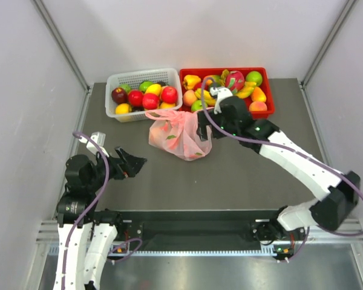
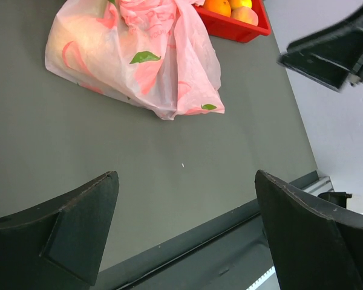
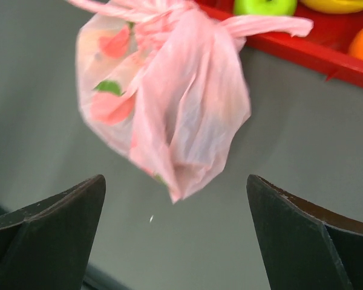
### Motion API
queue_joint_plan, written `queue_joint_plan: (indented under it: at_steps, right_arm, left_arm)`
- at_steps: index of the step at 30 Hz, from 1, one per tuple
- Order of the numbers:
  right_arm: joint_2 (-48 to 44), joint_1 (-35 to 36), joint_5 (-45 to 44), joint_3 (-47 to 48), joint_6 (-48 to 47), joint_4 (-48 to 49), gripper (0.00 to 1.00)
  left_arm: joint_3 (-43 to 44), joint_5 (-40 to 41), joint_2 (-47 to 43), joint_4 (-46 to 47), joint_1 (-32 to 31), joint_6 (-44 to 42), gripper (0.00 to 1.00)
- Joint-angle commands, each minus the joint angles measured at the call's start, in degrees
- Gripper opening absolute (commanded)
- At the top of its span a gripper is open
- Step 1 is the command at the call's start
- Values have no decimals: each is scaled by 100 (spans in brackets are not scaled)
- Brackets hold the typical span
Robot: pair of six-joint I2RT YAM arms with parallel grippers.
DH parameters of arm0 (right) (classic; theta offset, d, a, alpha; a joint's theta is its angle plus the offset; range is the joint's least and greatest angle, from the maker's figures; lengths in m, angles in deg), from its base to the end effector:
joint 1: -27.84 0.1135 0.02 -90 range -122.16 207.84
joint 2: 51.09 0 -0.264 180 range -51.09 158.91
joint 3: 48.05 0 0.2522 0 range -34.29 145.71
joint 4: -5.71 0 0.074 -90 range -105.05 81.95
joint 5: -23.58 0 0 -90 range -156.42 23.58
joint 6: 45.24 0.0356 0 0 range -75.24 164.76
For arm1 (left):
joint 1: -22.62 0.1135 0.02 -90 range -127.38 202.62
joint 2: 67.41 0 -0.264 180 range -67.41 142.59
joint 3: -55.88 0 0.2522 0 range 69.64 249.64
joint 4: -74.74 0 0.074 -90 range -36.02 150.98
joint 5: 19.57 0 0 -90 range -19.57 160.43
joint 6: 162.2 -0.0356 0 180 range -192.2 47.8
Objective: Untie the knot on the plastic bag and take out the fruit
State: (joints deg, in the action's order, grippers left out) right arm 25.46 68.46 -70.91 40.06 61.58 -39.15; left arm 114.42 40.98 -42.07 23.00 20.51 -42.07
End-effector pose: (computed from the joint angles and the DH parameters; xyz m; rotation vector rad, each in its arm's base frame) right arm 0.2274 0.1914 0.3607 -0.4065 2.1539 0.4929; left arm 0.0913 -0.0209 0.3312 -0.1121 1.9416 -0.8642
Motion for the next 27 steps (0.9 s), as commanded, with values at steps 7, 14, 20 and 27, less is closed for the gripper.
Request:
queue_joint_plan:
  at_steps: [7, 14, 20, 27]
  right_arm:
    - [1844, 403, -1493, 1432, 242, 657, 100]
    - [3435, 447, -2116, 2698, 498, 420, 98]
    - [3956, 455, -2232, 2763, 472, 225, 57]
    - [3095, 534, -2109, 1313, -265, 919, 0]
  left_arm:
    - [-39, 212, -64, 9, -9, 116, 99]
    - [-83, 238, -56, 10, -9, 169, 99]
    - [-74, 317, -135, -78, -9, 160, 99]
    - [-171, 317, -117, 123, -9, 239, 98]
